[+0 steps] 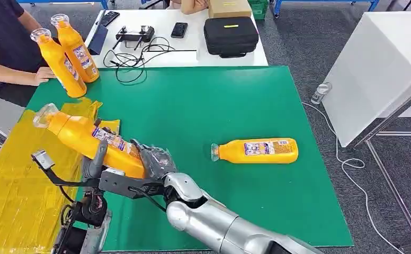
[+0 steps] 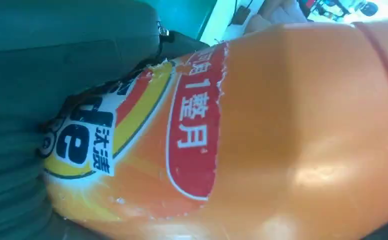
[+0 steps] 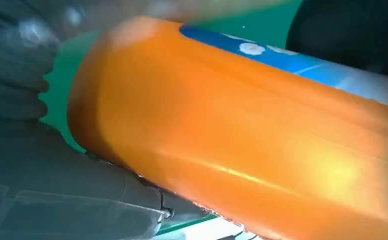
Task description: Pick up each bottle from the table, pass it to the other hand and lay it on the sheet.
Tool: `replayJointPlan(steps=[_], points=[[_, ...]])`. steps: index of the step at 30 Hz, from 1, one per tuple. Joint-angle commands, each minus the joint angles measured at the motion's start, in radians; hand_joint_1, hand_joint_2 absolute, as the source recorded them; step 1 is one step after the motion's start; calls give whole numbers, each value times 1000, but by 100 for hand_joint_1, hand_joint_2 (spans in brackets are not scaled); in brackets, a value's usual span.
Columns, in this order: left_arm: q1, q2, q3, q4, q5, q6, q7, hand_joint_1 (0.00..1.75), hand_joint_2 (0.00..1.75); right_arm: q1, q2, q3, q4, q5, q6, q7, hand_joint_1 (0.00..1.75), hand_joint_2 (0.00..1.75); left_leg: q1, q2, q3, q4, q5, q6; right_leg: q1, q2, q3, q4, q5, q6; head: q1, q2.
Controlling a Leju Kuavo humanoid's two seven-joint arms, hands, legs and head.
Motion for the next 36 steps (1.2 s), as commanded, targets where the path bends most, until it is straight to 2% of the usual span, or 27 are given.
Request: replayJointPlan(steps=[1, 2, 3, 4, 6, 7, 9, 12, 13, 16, 19, 20, 22, 23, 26, 27, 28, 30, 32, 34, 36], points=[[-67, 35, 41, -27, -55, 58, -18, 175, 175, -13, 2, 54, 89, -72, -17, -94, 175, 175, 1, -4, -1, 0, 0, -1, 1, -5, 1, -1, 0, 1, 0, 0], [-55, 51, 76, -28, -62, 67, -20, 175, 175, -27, -2, -13, 113, -95, -31, -146, 28, 175, 1, -3, 0, 0, 0, -1, 1, -3, 1, -1, 0, 1, 0, 0], [-46, 66, 101, -25, -72, 71, -25, 175, 175, -29, -22, -81, 105, -136, -4, -190, 0, 175, 1, -3, 0, 0, 0, -1, 1, -4, 2, -1, 0, 1, 0, 0], [-38, 83, 124, -20, -88, 76, -36, 175, 175, -27, -51, -139, 86, -162, -15, -232, 0, 0, 1, -2, 0, 0, 0, -1, 1, -2, 1, -1, 0, 1, 0, 0], [-28, 120, 182, 7, -173, 125, -74, 175, 175, 13, -135, -274, 11, -185, -33, -314, 0, 0, 1, -1, 1, -1, 0, -1, 1, -2, 2, -1, 0, 1, 0, 0], [-29, 126, 207, 23, -186, 103, -80, 175, 175, 32, -161, -310, -19, -161, -18, -328, 0, 0, 1, -1, 1, -1, 0, -1, 1, -2, 3, -1, 0, 1, 0, 0], [-32, 138, 259, 52, -283, 174, -122, 175, 175, 150, -230, -477, -184, -138, -21, -384, 0, 0, 1, -3, 1, -1, 1, -1, 1, -4, 3, -2, 0, 1, 1, 0], [-50, 162, 321, 108, -465, 331, -195, 175, 175, 435, -311, -749, -555, 0, 17, -384, 0, 0, 2, -9, 3, -3, 1, 0, 2, -8, 6, -4, -1, 1, 1, 0], [-58, 162, 341, 125, -480, 328, -201, 175, 175, 486, -311, -796, -622, 42, 53, -381, 0, 0, 2, -10, 4, -3, 0, 0, 2, -9, 7, -4, -1, 2, 0, 0], [-63, 154, 353, 127, -494, 323, -203, 175, 175, 500, -289, -828, -638, 78, 76, -378, 0, 0, 1, -11, 1, 0, -1, 0, 1, -10, 5, -1, -3, 2, 0, 0], [-61, 181, 368, 163, -607, 508, -257, 175, 175, 594, -266, -913, -741, 124, 79, -381, 0, 0, 0, -7, -5, 0, 0, 0, -1, -7, -1, 0, -1, 1, 0, 0], [-58, 201, 355, 187, -687, 604, -284, 175, 175, 623, -265, -933, -770, 117, 101, -396, 0, 0, 1, -8, -3, 0, -1, 0, 0, -8, 1, 0, -2, 2, 0, 0], [-64, 216, 344, 223, -769, 693, -315, 175, 175, 625, -260, -942, -770, 113, 128, -413, 0, 0, 1, -8, -2, -1, -1, -1, -1, -7, 1, -1, -2, 1, 0, 0], [-79, 225, 306, 263, -868, 796, -334, 175, 175, 608, -256, -934, -741, 116, 143, -418, 0, 0, 0, -7, -3, -1, -1, -1, -1, -6, -1, 0, -1, 1, 0, 0], [-113, 216, 246, 339, -1008, 945, -354, 175, 175, 574, -244, -916, -681, 115, 150, -432, 0, 0, 0, -7, -4, -1, 0, -1, -1, -6, -1, 0, -1, 1, 0, 0], [-104, 216, 261, 322, -1150, 977, -339, 175, 175, 565, -243, -910, -664, 113, 153, -439, 0, 0, 0, -7, -4, -1, 0, 0, -1, -7, -2, 0, -1, 1, 0, 0], [-104, 216, 261, 322, -1150, 977, -339, 175, 175, 565, -243, -910, -664, 113, 153, -439, 0, 0, 1, -8, -3, 0, 0, -1, 0, -8, 0, -1, -1, 1, 0, 0], [-88, 117, 490, 258, -1557, 977, -343, 175, 175, 523, -237, -886, -602, 103, 157, -461, 0, 0, 0, -4, -4, 0, 0, 0, 0, -4, -2, -1, 0, 1, 0, 0], [-85, 101, 536, 280, -1661, 977, -352, 175, 175, 496, -237, -874, -569, 95, 166, -474, 0, 0, 0, -3, -3, 0, 0, 0, -1, -3, -1, -1, 0, 1, 0, 0], [-71, 105, 509, 304, -1703, 977, -334, 175, 175, 471, -237, -864, -532, 90, 173, -487, 0, 0, 0, -1, -2, -1, 0, 0, -1, -1, -1, -1, 0, 1, 0, 0], [-52, 75, 575, 292, -1853, 977, -344, 175, 175, 432, -236, -846, -473, 77, 179, -514, 0, 0, 1, -2, -2, -1, 0, 0, 0, -1, -1, -1, 0, 1, 0, 0]])
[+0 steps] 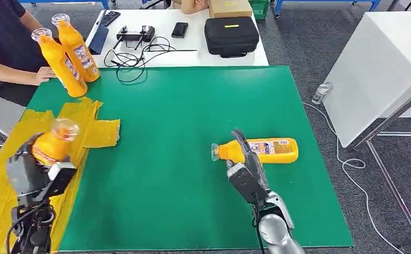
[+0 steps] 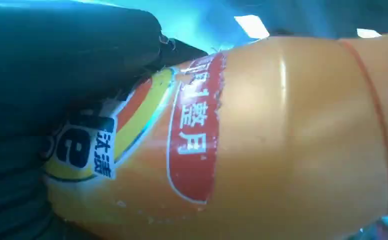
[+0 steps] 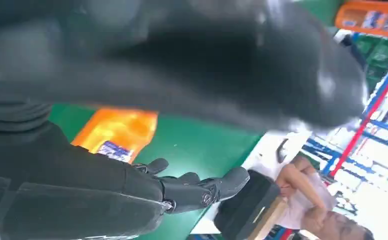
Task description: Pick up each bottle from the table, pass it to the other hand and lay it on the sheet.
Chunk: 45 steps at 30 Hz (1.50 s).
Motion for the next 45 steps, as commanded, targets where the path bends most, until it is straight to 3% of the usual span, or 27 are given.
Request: replayJointPlan(steps=[1, 10, 13, 14, 15, 16, 17, 32, 36, 37, 38, 39, 43, 45], points=[[-12, -98, 217, 83, -312, 1, 7, 175, 175, -143, 6, 28, 199, -28, 25, -52, 0, 0, 0, 4, 4, -1, -1, 0, 0, 2, 3, -1, 0, 2, 0, 0], [-16, -92, 171, 140, -480, 1, 103, 175, 175, -197, -2, 68, 272, -62, 26, -83, 0, 0, 0, 1, 3, 0, -1, -1, 0, -1, 3, -1, -1, 2, 0, 0], [-47, -56, 71, 255, -540, 1, 259, 175, 175, -204, -13, 93, 282, -84, 27, -90, 0, 0, 0, 0, 3, -1, -1, -1, 0, -1, 3, -1, 0, 2, 0, 0], [-63, -44, 42, 305, -552, 1, 305, 63, 175, -207, -14, 100, 284, -88, 28, -91, 0, 0, 0, 0, 3, 0, -1, -1, 0, -2, 4, -1, -1, 2, 0, 0], [-88, -22, -11, 377, -587, 1, 392, 0, 175, -212, -17, 110, 286, -92, 30, -90, 0, 0, 0, -2, 1, -1, 0, 0, 0, -2, 2, -1, 0, 1, 0, 0], [-107, -15, -18, 438, -557, 1, 398, 0, 175, -215, -20, 115, 289, -95, 32, -89, 0, 0, 0, -2, 2, -1, 0, -1, 0, -3, 3, -1, -1, 1, 0, 0], [-131, 1, -38, 496, -573, -4, 445, 0, 0, -223, -26, 122, 298, -97, 36, -89, 0, 0, 0, -3, 2, 0, 0, -1, 0, -4, 3, -1, -1, 1, 0, 0], [-125, 16, -38, 498, -497, -9, 393, 0, 0, -252, -30, 151, 352, -117, 48, -107, 0, 0, 0, 0, 3, 0, 0, -1, 0, 0, 3, 0, 0, 1, 0, 0], [-128, 19, 47, 484, -335, 1, 227, 0, 0, -260, -63, 166, 342, -88, 21, -113, 0, 0, 0, 0, 2, 0, 1, -1, 0, -1, 3, 0, 0, 1, -1, 0], [-135, 5, 139, 470, -171, -71, 78, 0, 0, -254, -79, 164, 320, -58, -15, -97, 0, 0, 0, 0, 2, 0, 0, -1, 0, -1, 3, 0, 0, 1, 0, 0], [-137, 8, 135, 465, -162, -80, 74, 0, 0, -248, -88, 157, 302, -57, -12, -94, 0, 0, 0, -1, 2, 0, 1, -1, 0, -2, 3, 0, 0, 1, -1, 0], [-136, -2, 165, 443, -81, -142, -4, 0, 0, -239, -102, 154, 272, -27, -21, -70, 0, 0, 0, -2, 2, 0, 1, -1, 0, -2, 3, 0, 0, 1, 0, 0], [-60, -1, -124, 168, 423, -349, -7, 0, 0, -204, -156, 75, 173, 72, -10, -12, 0, 0, 0, -4, 2, 1, 1, -1, 0, -4, 3, 1, 0, 1, -1, 0], [-75, 11, -164, 188, 459, -341, -7, 0, 0, -202, -161, 56, 166, 82, 5, -15, 0, 0, 0, -3, 2, 1, 1, -1, 0, -4, 3, 0, 0, 1, 0, 0]])
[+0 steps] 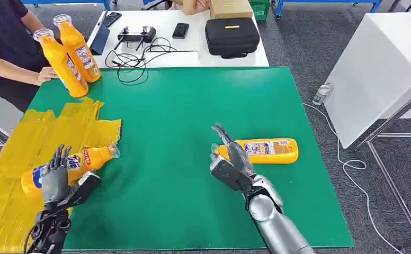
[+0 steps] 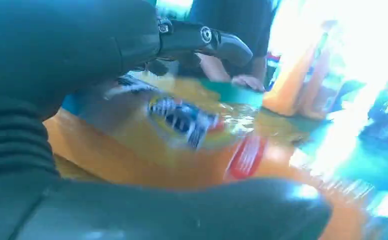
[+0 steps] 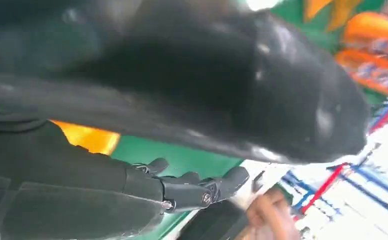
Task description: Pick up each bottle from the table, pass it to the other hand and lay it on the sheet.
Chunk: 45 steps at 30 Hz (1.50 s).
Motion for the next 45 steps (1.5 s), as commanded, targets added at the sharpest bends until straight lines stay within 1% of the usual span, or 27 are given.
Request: replayJointPlan(steps=[1, 5, 6, 7, 8, 10, 11, 13, 16, 20, 25, 27, 31, 33, 34, 36, 37, 40, 45], points=[[24, 5, -216, -192, 421, -151, -13, 0, 0, -3, -93, -69, -93, 87, 18, 45, 0, 0, 0, -1, -2, 1, 0, 0, 0, -3, -1, 0, 0, 1, 0, 0], [27, 8, -231, -187, 437, -140, -13, 0, 0, -3, -84, -73, -88, 92, 22, 44, 0, 0, 0, -1, -1, 1, 0, 0, 0, -2, 0, 0, 0, 1, 0, 0], [45, 8, -244, -240, 497, -165, -13, 0, 0, -1, -87, -70, -90, 119, 5, 50, 0, 0, 0, 0, 0, 1, -1, 0, 0, -2, 0, 0, 0, 1, 0, 0], [82, 11, -284, -348, 603, -201, -13, 0, 0, 7, -102, -77, -105, 150, -12, 70, 0, 175, 0, 1, -1, 1, -1, 0, 0, -1, 0, 0, 0, 1, 0, 0], [116, 13, -303, -443, 686, -214, -13, 0, 0, 23, -134, -92, -135, 166, 1, 89, 0, 175, 0, 1, 0, 1, -1, 0, 0, -1, 0, 0, -1, 2, 0, 0], [177, 10, -290, -610, 773, -255, 2, 0, 0, 44, -212, -78, -167, 223, 50, 107, 0, 175, 0, -1, -2, 1, -1, 0, 0, -3, -1, 0, -1, 1, 0, 0], [212, 11, -270, -699, 853, -314, 36, 0, 0, 62, -246, -87, -183, 252, 62, 112, 0, 175, 1, -2, -1, 2, -2, 0, 1, -5, 0, 0, -2, 2, 0, 0], [239, 18, -257, -755, 896, -342, 41, 0, 0, 93, -276, -109, -208, 297, 86, 133, 0, 175, 0, -2, -2, 1, -1, 0, 0, -3, -1, 0, -1, 2, 0, 0], [235, 10, -255, -747, 902, -349, 38, 0, 0, 124, -285, -128, -226, 319, 103, 150, 0, 175, 0, -2, -4, 1, -1, 1, 0, -3, -2, 0, -1, 2, 0, 0], [229, 9, -256, -736, 903, -348, 34, 0, 0, 123, -280, -126, -229, 323, 104, 151, 0, 175, -2, 1, -3, 1, -2, 0, -2, -1, -2, 0, -1, 2, 0, 0], [175, 3, -277, -636, 890, -356, 32, 0, 0, 134, -270, -122, -206, 398, 135, 213, 0, 175, -2, -1, -2, 0, -1, 0, -2, -3, -1, -1, 0, 1, 0, 0], [157, -8, -282, -614, 885, -348, 32, 0, 0, 97, -256, -108, -137, 445, 144, 235, 0, 175, -1, -1, -1, 0, -1, 0, -2, -3, -1, -1, 0, 2, 0, 0], [182, -17, -273, -660, 887, -347, 51, 0, 0, -14, -226, -99, 24, 544, 110, 237, 0, 175, -1, 3, -1, 0, -1, 0, -2, 1, -1, -1, 1, 2, 0, 0], [187, -22, -267, -666, 891, -356, 54, 0, 0, -79, -227, -84, 103, 576, 90, 230, 0, 175, -1, 5, 0, 0, -1, 0, -2, 2, -1, -1, 1, 2, 0, 0], [188, -24, -266, -667, 892, -360, 56, 0, 0, -135, -229, -64, 170, 599, 64, 223, 0, 175, -1, 5, -1, 0, -1, 0, -2, 2, -2, -1, 1, 2, 0, 0], [181, -22, -268, -653, 894, -367, 56, 0, 0, -201, -226, -53, 246, 593, 49, 198, 0, 175, -1, 6, -1, 1, -1, 0, -2, 3, -2, 0, 1, 2, 0, 0], [174, -20, -268, -652, 894, -368, 56, 0, 0, -216, -229, -54, 250, 593, 51, 199, 0, 175, -2, 5, -2, 0, -1, 1, -3, 3, -3, 0, 1, 2, 0, 0], [156, -6, -273, -616, 906, -371, 43, 0, 0, -286, -233, -22, 354, 587, 22, 151, 0, 175, -2, 4, -2, 0, -1, 1, -3, 1, -2, 0, 1, 2, 0, 0], [174, 19, -261, -609, 949, -380, 27, 0, 0, -358, -243, 26, 436, 565, 56, 113, 0, 175, -2, 4, -1, 1, -1, 0, -3, 2, -2, 0, 1, 2, 0, 0]])
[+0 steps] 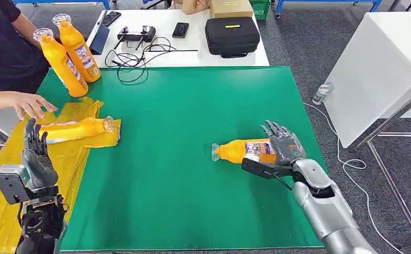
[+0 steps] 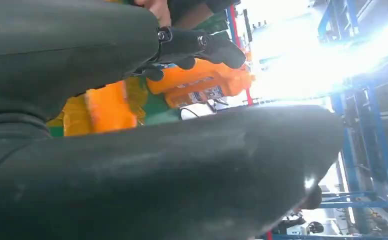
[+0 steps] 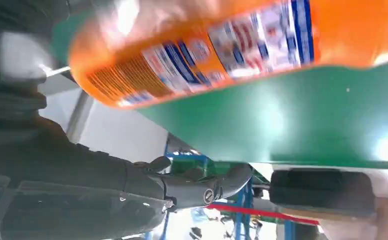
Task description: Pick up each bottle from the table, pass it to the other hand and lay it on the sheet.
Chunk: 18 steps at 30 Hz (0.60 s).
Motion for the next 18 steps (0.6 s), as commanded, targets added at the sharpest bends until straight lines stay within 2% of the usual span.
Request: replayJointPlan(steps=[1, 9, 18], points=[[-30, 30, 1, 77, 52, -14, -17, 0, 0, -214, 12, 105, 300, -25, 31, -45, 0, 175, 0, 3, 1, 0, -1, -1, 0, 2, 0, 0, 0, 1, 0, 0], [-57, 52, 4, 127, 88, -31, -28, 0, 0, -182, -21, 145, 332, -65, 83, -60, 0, 175, 1, -1, 1, 0, 0, -1, 1, -2, 2, 0, 0, 1, 0, 0], [-58, 59, -7, 136, 118, -28, -38, 0, 0, -218, -51, 184, 364, -88, 138, -68, 0, 175, 0, 0, 1, 0, -1, -1, 0, -1, 1, 0, -1, 1, 0, 0]])
